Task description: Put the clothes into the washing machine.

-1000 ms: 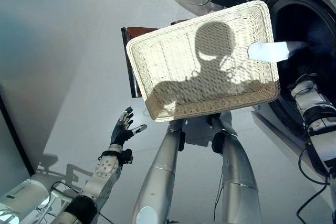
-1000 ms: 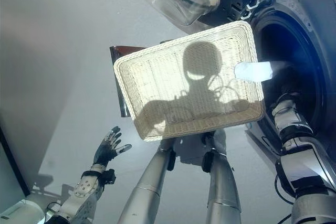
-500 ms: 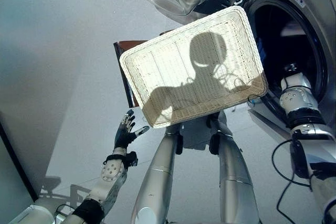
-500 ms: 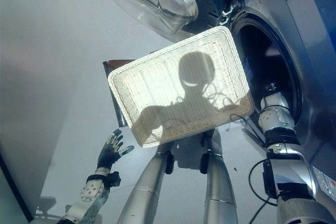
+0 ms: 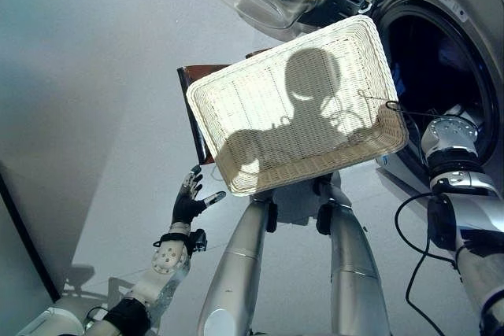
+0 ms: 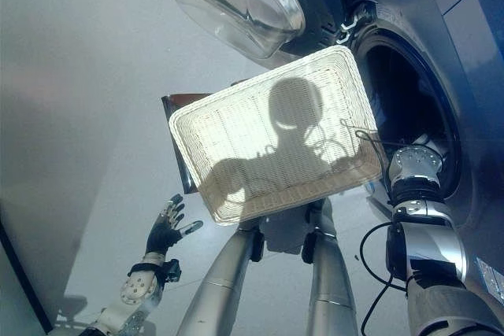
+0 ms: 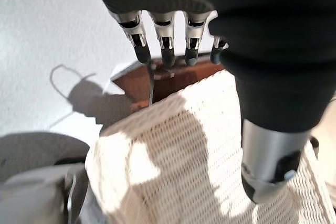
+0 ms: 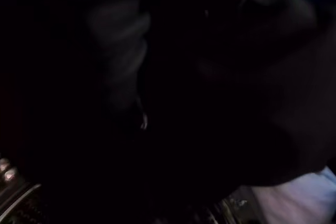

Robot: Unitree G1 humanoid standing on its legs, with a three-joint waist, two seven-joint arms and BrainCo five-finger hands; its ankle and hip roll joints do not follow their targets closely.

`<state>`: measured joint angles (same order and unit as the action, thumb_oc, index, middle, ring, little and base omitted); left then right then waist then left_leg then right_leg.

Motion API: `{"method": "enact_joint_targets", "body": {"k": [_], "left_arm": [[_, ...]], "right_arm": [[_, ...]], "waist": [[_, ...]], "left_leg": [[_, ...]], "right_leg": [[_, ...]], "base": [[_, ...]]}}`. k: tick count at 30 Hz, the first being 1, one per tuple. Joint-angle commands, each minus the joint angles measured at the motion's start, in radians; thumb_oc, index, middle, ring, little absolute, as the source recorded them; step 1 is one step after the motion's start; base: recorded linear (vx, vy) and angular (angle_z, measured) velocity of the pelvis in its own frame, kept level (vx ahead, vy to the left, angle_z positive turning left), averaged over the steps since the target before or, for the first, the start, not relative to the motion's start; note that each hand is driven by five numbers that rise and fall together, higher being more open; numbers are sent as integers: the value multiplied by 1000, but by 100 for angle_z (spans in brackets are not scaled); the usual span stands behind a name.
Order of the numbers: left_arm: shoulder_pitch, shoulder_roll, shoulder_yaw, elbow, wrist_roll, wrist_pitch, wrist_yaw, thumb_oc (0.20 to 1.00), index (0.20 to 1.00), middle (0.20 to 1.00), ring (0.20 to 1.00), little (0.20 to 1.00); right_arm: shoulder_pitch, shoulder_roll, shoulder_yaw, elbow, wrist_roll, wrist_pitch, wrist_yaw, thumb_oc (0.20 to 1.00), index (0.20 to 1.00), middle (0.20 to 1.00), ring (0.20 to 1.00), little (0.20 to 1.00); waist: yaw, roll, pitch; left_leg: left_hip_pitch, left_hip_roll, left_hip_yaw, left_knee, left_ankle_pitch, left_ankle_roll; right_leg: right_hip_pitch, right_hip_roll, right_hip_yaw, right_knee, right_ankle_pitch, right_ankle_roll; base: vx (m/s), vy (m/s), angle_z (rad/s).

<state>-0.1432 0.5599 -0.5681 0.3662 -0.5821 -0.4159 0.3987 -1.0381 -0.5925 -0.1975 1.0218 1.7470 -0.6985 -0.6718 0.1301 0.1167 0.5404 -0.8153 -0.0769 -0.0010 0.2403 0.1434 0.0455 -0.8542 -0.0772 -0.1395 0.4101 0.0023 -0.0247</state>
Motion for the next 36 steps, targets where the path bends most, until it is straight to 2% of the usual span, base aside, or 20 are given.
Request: {"method": "enact_joint_targets", "body": {"k": [1,2,3,5,6,9,11,13,14,15,16,17,18,23,29,31,34,36], "left_arm": [[14,-70,20,-17,-28,6,10,1000,1000,1000,1000,1000],[10,-71,20,-16,-31,11,9,1000,1000,1000,1000,1000],[3,-80,27,-12,-21,20,3,1000,1000,1000,1000,1000],[-1,-84,29,-10,-15,24,2,1000,1000,1000,1000,1000],[-1,-89,37,-5,-7,25,-3,1000,1000,1000,1000,1000],[7,-100,55,4,12,18,-15,1000,1000,1000,1000,1000],[16,-110,71,11,24,10,-23,1000,1000,1000,1000,1000],[32,-122,98,19,31,1,-35,1000,1000,1000,1000,1000],[34,-122,99,19,32,1,-35,1000,1000,1000,1000,1000],[55,-135,121,30,36,-13,-47,1000,1000,1000,1000,1000],[65,-141,132,35,41,-19,-52,1000,1000,1000,1000,1000],[67,-143,136,36,42,-21,-53,1000,1000,1000,1000,1000],[80,-155,155,44,46,-27,-60,1000,1000,1000,1000,1000],[126,-179,225,66,58,-39,-79,1000,1000,1000,1000,1000],[147,-186,274,97,63,-42,-89,1000,1000,1000,1000,1000],[141,-189,285,127,71,-39,-90,1000,1000,1000,1000,1000],[131,-204,283,178,95,-47,-81,1000,1000,1000,1000,1000],[126,-216,284,199,108,-41,-72,1000,1000,1000,1000,1000]], "right_arm": [[179,-225,-60,0,19,51,19,1000,1000,1000,1000,1000],[184,-219,-53,15,-7,144,51,1000,1000,1000,1000,1000],[176,-199,-16,21,-64,276,134,1000,1000,1000,1000,1000],[171,-189,11,20,-154,328,148,1000,1000,1000,1000,1000],[173,-173,66,-13,-371,363,127,1000,1000,1000,1000,1000],[190,-150,124,-84,-549,407,175,1000,1000,1000,1000,1000],[209,-129,156,-147,-635,409,177,1000,1000,1000,1000,1000],[254,-110,197,-243,-805,394,162,1000,1000,1000,1000,1000],[260,-107,197,-252,-818,395,157,1000,1000,1000,1000,1000],[312,-91,213,-337,-1005,394,131,1000,1000,1000,1000,1000],[340,-83,219,-388,-1105,408,115,1000,1000,1000,1000,1000],[348,-83,222,-402,-1131,413,110,1000,1000,1000,1000,1000],[389,-79,236,-474,-1244,443,104,1000,1000,1000,1000,1000],[558,-43,279,-691,-1473,513,218,1000,1000,1000,1000,1000],[701,10,369,-805,-1605,464,375,1000,1000,1000,1000,1000],[729,46,406,-810,-1549,409,423,1000,1000,1000,1000,1000],[762,110,451,-790,-1579,342,460,1000,1000,1000,1000,1000],[786,135,475,-778,-1591,357,509,1000,1000,1000,1000,1000]], "waist": [[-50,66,-20],[-49,66,-20],[-44,66,-20],[-42,65,-20],[-42,60,-20],[-43,53,-20],[-48,47,-20],[-58,39,-20],[-59,38,-20],[-70,31,-20],[-76,27,-20],[-78,25,-20],[-89,19,-20],[-122,-8,-20],[-150,-41,-20],[-155,-57,-20],[-156,-69,-20],[-154,-74,-20]], "left_leg": [[19,-37,-10,33,-47,9],[21,-38,-10,33,-47,10],[24,-41,-9,30,-46,12],[26,-42,-9,27,-45,13],[28,-44,-6,23,-45,15],[30,-47,1,22,-46,17],[31,-47,8,23,-47,18],[36,-47,19,29,-53,21],[38,-47,20,29,-53,21],[48,-47,28,32,-58,25],[54,-46,33,33,-58,25],[56,-46,35,33,-59,25],[68,-44,44,29,-59,26],[112,-41,67,1,-54,29],[158,-37,82,-14,-59,29],[181,-40,81,-12,-68,27],[220,-43,81,-16,-77,25],[245,-44,80,-20,-81,23]], "right_leg": [[28,61,-6,-6,33,16],[31,60,-7,-7,34,16],[36,59,-8,-17,37,16],[38,58,-10,-22,39,16],[41,56,-14,-33,48,16],[41,55,-18,-47,59,18],[41,55,-18,-52,64,18],[43,58,-13,-53,65,16],[44,58,-12,-53,65,16],[51,62,-5,-53,67,17],[55,63,-1,-54,70,18],[56,64,0,-55,71,18],[63,65,7,-65,80,21],[90,70,37,-110,118,35],[131,69,65,-165,158,57],[159,66,71,-188,170,64],[200,59,72,-210,179,71],[223,55,72,-217,179,75]], "base": [[-5,20,4],[-15,19,3],[0,0,0],[-17,9,0],[-40,22,0],[-57,42,-1],[-68,66,-10],[-62,84,-12],[-58,125,-8],[-60,137,-6],[-65,146,-6],[-67,135,-9],[-65,129,-10],[-68,147,-21],[-59,79,-14],[-70,37,-2],[-59,52,-4],[-37,44,-2]]}}
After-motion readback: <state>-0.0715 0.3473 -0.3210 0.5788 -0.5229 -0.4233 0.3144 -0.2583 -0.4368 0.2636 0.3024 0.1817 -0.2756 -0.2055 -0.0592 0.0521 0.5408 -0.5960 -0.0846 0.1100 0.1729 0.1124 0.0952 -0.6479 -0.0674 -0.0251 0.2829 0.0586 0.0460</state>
